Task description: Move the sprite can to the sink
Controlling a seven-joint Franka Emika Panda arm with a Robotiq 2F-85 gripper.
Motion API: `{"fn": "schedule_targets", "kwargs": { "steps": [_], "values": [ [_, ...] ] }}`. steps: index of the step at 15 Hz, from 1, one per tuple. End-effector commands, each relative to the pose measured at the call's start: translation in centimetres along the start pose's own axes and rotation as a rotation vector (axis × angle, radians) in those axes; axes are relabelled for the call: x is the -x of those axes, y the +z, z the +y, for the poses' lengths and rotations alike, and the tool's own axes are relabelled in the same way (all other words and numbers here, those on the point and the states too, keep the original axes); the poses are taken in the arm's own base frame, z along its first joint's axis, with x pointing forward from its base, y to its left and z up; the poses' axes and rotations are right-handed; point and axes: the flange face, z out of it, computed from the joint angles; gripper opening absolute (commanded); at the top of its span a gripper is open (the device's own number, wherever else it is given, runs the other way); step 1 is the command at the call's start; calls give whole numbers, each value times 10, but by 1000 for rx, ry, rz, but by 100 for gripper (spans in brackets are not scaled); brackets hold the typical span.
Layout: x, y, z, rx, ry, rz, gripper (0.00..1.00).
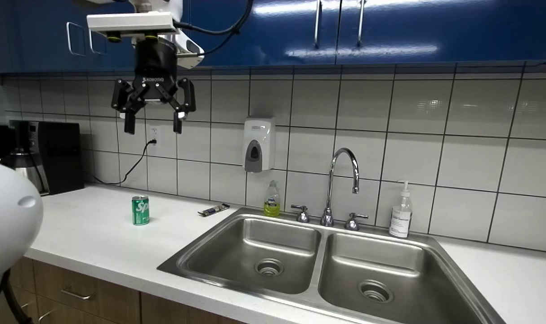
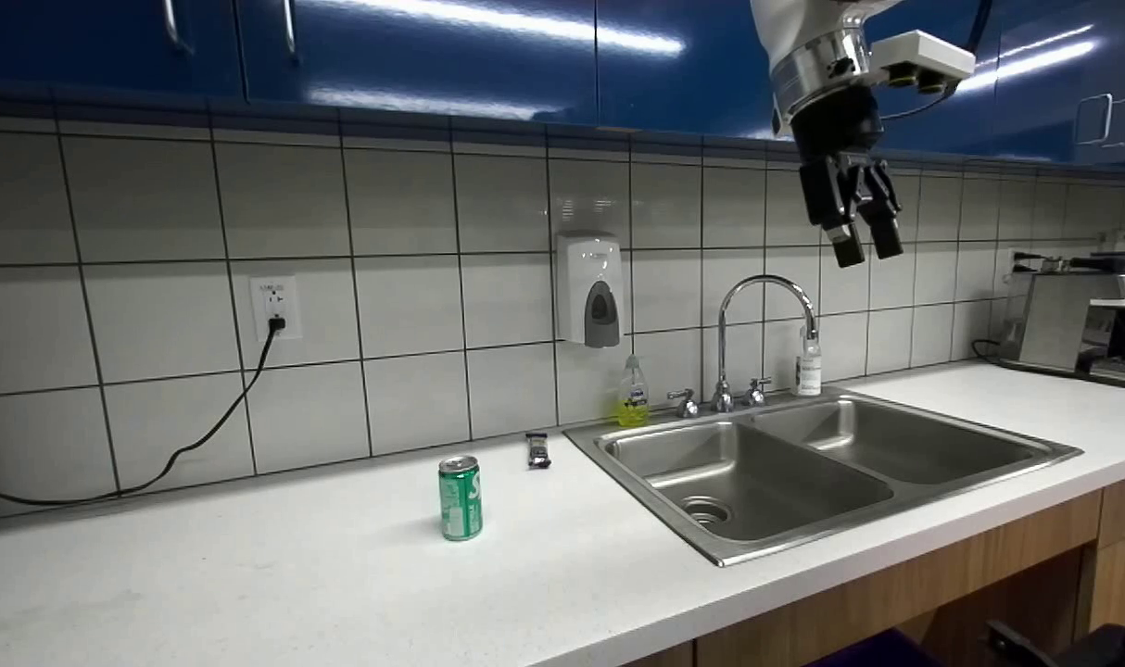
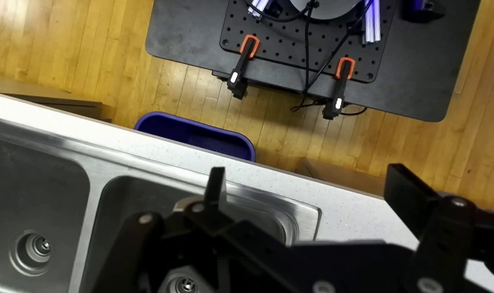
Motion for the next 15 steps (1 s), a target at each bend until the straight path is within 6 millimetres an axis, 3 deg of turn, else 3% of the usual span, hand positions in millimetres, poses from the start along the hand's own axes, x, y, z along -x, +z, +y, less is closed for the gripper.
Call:
{"fn": "schedule_targets", "kwargs": {
  "steps": [1, 10, 15],
  "values": [
    [-8, 1, -19, -27, -35, 46, 100],
    [-59, 12, -63, -28, -96, 185, 100],
    [-85, 34, -93, -5, -112, 210, 100]
  ]
}}
